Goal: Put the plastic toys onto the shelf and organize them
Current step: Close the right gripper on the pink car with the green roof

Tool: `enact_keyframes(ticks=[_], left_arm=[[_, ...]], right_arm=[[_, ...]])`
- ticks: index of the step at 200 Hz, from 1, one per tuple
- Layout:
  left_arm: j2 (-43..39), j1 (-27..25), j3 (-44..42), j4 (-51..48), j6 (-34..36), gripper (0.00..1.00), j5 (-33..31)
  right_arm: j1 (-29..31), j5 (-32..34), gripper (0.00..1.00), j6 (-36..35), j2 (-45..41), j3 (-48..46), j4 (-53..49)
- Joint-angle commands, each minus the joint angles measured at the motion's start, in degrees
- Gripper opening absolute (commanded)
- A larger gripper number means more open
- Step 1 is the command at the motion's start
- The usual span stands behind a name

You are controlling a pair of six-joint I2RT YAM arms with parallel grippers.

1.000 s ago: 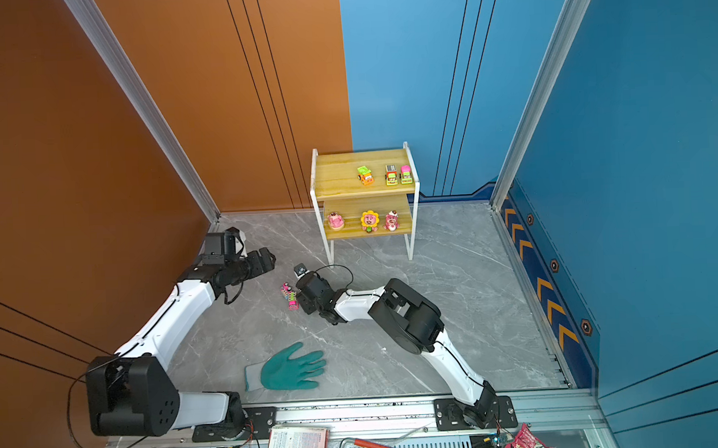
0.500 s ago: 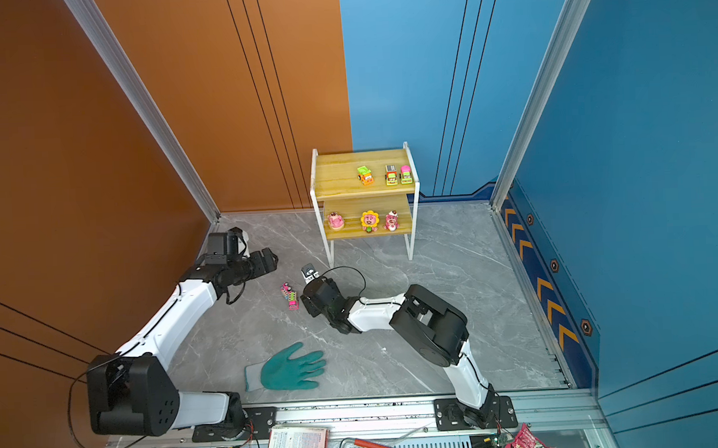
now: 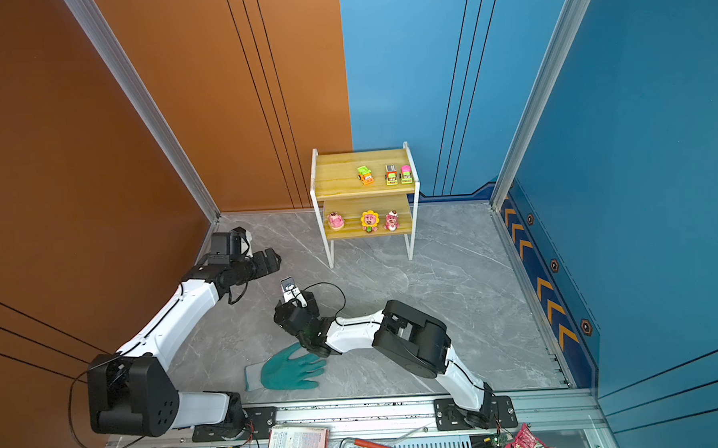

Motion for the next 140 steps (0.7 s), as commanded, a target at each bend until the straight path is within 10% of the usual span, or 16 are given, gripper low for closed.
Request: enact_keyframes(ticks=[1,140], left_arm=[[-0.59,-0.37,1.17,-1.25,1.03,0.95,-1.02],[-0.01,-0.45,1.42,-1.27,1.17,0.95,-0.93]], right_arm=[[-0.23,2.89,0.69,2.46,2.47,2.44,-3.52],[-2.98,-1.69,0.57,5.2,10.83,9.15,-5.81]])
